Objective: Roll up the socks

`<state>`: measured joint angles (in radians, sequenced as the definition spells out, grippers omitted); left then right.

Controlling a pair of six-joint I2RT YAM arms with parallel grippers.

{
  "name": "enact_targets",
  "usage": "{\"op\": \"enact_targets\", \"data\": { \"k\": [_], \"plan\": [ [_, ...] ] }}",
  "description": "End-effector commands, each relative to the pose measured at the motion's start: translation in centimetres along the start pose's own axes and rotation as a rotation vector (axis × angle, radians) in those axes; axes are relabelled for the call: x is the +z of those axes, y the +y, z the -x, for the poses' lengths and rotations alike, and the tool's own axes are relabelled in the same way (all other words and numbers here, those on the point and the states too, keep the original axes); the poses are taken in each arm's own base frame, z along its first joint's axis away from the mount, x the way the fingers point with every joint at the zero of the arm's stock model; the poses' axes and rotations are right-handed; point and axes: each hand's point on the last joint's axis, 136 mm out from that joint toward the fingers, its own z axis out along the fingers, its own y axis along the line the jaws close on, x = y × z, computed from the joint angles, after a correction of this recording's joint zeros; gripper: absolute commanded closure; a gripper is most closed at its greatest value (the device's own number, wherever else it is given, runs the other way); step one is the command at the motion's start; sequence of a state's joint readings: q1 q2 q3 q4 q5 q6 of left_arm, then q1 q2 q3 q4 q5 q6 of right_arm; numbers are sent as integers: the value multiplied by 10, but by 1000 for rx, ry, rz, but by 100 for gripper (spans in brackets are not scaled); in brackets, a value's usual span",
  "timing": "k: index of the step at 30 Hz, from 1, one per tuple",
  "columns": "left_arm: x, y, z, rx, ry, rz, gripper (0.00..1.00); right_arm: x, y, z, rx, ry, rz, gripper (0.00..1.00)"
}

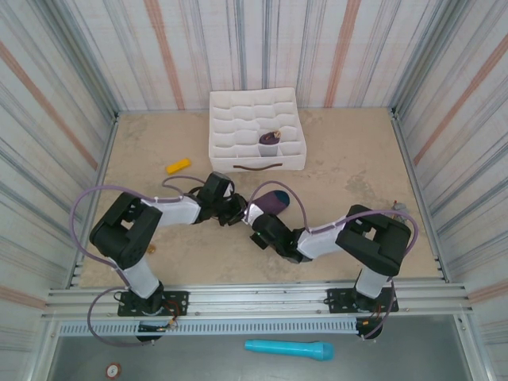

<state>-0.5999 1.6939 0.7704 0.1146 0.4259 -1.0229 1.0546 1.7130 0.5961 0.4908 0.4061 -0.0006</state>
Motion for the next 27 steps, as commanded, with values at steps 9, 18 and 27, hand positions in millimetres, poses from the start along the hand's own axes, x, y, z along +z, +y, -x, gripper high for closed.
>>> {"op": "enact_targets", "data": {
  "k": [9, 18, 27],
  "plan": [
    [-26, -7, 0, 56, -121, -88, 38, 11, -4, -59, 226, 168, 159, 100],
    [-45, -14, 6, 116, -178, -71, 38, 14, -12, -77, 528, 243, 340, 100],
    [-39, -9, 3, 98, -164, -72, 39, 21, -23, -90, 803, 349, 438, 100]
  ]
}}
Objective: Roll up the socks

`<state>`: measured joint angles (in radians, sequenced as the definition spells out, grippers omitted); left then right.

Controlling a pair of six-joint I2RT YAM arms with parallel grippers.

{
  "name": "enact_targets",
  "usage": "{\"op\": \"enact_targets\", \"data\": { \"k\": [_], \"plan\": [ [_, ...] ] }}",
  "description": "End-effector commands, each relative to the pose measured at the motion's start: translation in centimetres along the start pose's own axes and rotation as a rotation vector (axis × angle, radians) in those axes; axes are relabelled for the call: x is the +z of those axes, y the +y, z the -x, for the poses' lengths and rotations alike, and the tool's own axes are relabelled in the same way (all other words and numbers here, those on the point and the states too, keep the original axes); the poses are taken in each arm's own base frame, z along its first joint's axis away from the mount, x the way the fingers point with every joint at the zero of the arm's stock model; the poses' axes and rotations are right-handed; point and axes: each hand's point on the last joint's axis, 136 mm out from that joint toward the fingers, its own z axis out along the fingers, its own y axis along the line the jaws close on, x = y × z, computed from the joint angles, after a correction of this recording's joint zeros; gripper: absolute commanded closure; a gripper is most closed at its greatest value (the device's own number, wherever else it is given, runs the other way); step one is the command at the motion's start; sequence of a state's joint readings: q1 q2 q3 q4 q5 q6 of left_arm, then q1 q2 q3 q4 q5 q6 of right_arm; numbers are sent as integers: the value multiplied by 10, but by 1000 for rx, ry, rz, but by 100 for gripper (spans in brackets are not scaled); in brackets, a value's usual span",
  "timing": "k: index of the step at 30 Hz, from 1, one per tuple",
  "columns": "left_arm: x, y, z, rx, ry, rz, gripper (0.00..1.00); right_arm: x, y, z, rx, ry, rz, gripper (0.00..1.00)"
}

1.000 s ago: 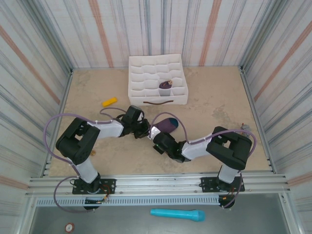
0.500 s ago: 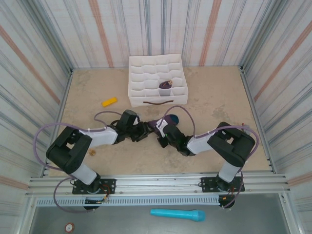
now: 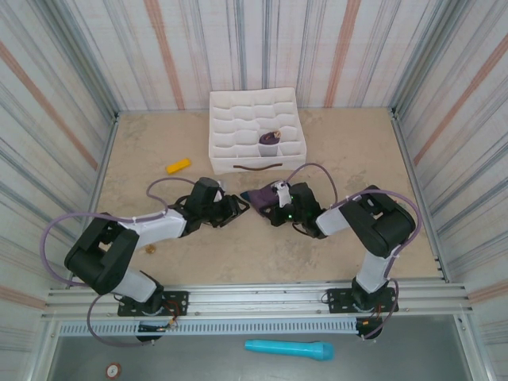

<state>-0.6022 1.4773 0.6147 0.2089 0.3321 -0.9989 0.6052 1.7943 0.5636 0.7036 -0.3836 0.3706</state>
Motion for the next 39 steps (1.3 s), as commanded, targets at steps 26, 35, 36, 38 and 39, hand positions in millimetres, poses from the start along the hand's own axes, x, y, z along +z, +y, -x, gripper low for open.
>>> {"op": "enact_targets", "data": {
  "k": [26, 35, 36, 38, 39],
  "plan": [
    [48, -27, 38, 115, -109, 40, 41, -19, -73, -62, 781, 447, -204, 100],
    [79, -32, 47, 76, -142, 19, 45, -19, -73, -59, 798, 434, -201, 100],
    [81, -31, 47, 70, -145, 19, 45, -19, -72, -59, 798, 432, -198, 100],
    [87, -28, 47, 53, -150, 15, 46, -18, -71, -57, 797, 427, -190, 100],
    [89, -26, 47, 45, -150, 15, 46, -18, -71, -56, 798, 424, -185, 100]
  ]
}}
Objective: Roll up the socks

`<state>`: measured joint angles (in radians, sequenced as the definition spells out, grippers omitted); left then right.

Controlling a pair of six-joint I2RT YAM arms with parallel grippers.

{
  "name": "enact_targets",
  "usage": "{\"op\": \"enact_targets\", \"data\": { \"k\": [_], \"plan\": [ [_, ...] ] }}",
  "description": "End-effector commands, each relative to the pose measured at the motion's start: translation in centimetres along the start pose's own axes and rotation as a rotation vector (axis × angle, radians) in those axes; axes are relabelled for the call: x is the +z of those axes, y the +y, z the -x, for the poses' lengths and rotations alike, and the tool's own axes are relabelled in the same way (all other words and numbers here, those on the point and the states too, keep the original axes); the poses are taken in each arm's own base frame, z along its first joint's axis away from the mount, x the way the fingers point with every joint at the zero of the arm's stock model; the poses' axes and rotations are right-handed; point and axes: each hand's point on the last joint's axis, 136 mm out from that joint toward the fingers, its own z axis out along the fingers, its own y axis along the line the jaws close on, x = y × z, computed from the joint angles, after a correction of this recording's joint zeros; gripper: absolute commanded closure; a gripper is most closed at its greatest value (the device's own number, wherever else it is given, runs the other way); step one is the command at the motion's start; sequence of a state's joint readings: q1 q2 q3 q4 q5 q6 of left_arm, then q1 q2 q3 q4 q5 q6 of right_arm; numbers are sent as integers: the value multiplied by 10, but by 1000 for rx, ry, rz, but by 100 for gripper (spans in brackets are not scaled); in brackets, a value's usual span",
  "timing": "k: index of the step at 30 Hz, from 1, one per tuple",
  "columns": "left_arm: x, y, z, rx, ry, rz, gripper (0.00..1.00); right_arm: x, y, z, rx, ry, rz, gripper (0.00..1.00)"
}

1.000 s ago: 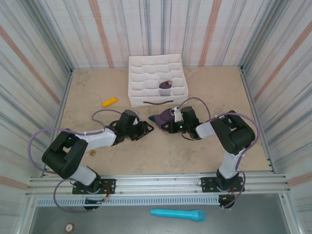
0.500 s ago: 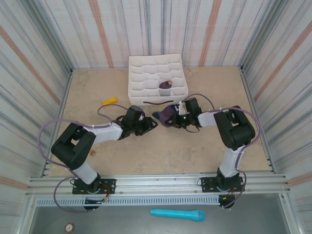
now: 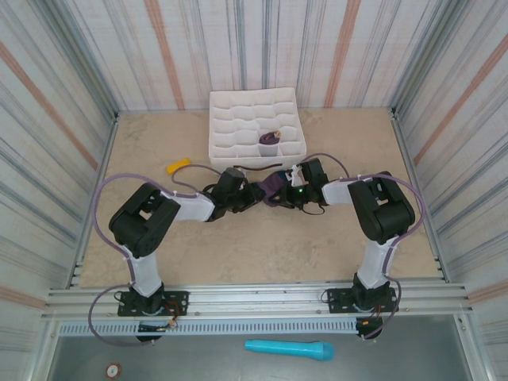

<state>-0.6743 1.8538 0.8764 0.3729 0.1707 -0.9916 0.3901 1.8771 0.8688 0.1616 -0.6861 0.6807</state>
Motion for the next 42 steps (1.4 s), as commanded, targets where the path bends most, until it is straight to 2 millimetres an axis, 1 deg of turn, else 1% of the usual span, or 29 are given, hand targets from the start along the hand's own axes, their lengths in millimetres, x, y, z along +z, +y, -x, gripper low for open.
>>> {"op": "enact_targets", "data": {
  "k": [1, 8, 10, 12, 14, 15, 16, 19, 21, 22, 23, 27, 33, 37, 42],
  "plan": [
    [10, -2, 6, -31, -43, -9, 47, 4, -68, -47, 229, 109, -217, 100],
    [20, 11, 6, -87, -60, 22, 50, 5, -64, -46, 228, 104, -183, 100],
    [23, 12, 6, -97, -58, 28, 54, 4, -62, -46, 221, 100, -169, 100],
    [24, 13, 5, -100, -49, 32, 60, 3, -60, -45, 214, 94, -158, 100],
    [24, 15, 3, -107, -40, 46, 68, 2, -54, -43, 196, 84, -125, 100],
    [23, 17, 2, -107, -38, 54, 73, 2, -50, -42, 182, 77, -107, 98],
    [22, 18, 1, -107, -30, 59, 78, 0, -47, -41, 169, 68, -97, 96],
    [15, 21, -3, -97, -6, 91, 89, -8, -39, -37, 114, 42, -94, 95],
    [7, 27, -5, -85, 15, 125, 95, -14, -31, -35, 59, 26, -90, 88],
    [4, 28, -7, -83, 24, 130, 96, -17, -26, -35, 31, 19, -86, 81],
    [1, 30, -8, -80, 38, 134, 97, -21, -20, -35, -7, 11, -82, 72],
    [-11, 29, -17, -35, 105, 152, 99, -32, 0, -40, -173, -26, -132, 55],
    [-31, 36, -31, -13, 165, 185, 99, -50, 28, -47, -431, -128, -244, 42],
    [-45, 36, -36, 2, 202, 199, 98, -55, 48, -57, -646, -188, -328, 34],
    [-57, 38, -46, -18, 242, 193, 97, -54, 70, -75, -903, -232, -414, 31]
  ]
}}
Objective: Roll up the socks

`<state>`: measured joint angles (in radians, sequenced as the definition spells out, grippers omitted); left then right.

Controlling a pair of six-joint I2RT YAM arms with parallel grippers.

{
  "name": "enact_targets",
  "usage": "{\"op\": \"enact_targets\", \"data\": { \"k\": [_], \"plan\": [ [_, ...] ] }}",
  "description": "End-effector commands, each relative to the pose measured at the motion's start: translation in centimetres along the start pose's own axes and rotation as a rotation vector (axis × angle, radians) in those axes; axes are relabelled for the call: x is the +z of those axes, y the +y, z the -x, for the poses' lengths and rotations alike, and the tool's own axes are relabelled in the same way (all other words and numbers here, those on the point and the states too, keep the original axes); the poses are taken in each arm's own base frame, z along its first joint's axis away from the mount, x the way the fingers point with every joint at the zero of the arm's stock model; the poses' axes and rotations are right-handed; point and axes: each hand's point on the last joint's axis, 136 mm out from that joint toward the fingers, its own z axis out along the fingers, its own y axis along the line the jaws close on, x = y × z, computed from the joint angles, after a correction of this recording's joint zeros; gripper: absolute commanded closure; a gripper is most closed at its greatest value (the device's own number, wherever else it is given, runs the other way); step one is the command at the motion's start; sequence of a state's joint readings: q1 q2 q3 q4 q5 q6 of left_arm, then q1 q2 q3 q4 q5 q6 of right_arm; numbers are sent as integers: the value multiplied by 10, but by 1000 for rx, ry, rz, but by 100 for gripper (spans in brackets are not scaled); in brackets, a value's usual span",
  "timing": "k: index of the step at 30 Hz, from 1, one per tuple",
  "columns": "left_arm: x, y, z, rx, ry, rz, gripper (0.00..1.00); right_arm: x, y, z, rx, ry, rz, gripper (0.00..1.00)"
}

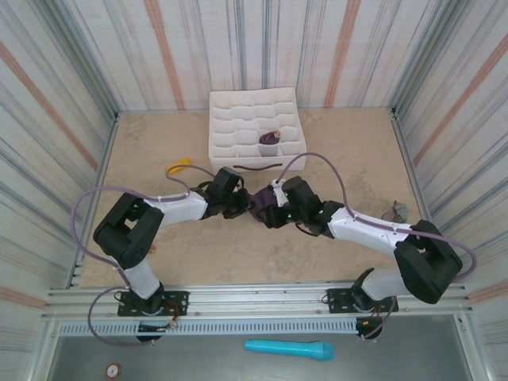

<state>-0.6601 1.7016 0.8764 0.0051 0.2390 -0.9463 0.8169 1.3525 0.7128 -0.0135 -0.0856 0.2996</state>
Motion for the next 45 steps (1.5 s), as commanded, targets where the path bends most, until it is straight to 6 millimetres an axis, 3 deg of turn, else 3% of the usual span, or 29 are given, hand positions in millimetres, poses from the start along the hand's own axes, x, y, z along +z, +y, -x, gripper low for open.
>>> {"op": "enact_targets", "data": {
  "k": [1, 8, 15, 28, 30, 32, 34, 36, 41, 45],
  "plan": [
    [-8, 21, -23, -10, 89, 50, 97, -6, -10, -10, -223, -8, -166, 31],
    [-9, 35, -43, -52, 142, 43, 96, -1, 18, -18, -437, -50, -221, 31],
    [-12, 41, -51, -63, 157, 47, 95, 24, 30, -30, -545, -62, -267, 33],
    [-12, 46, -57, -70, 168, 55, 94, 51, 7, -47, -558, -45, -386, 40],
    [-11, 46, -57, -71, 167, 57, 91, 53, 4, -51, -556, -31, -391, 45],
    [-11, 45, -57, -72, 167, 54, 90, 56, 2, -55, -544, -22, -385, 57],
    [-11, 45, -57, -71, 166, 51, 84, 58, -2, -58, -524, -8, -380, 72],
    [-11, 44, -56, -72, 165, 46, 72, 60, -6, -63, -503, 9, -374, 86],
    [-15, 38, -54, -67, 148, 19, 49, 69, -16, -79, -465, 70, -362, 100],
    [-19, 30, -48, -55, 107, -32, 39, 73, -25, -91, -432, 101, -366, 100]
  ]
}}
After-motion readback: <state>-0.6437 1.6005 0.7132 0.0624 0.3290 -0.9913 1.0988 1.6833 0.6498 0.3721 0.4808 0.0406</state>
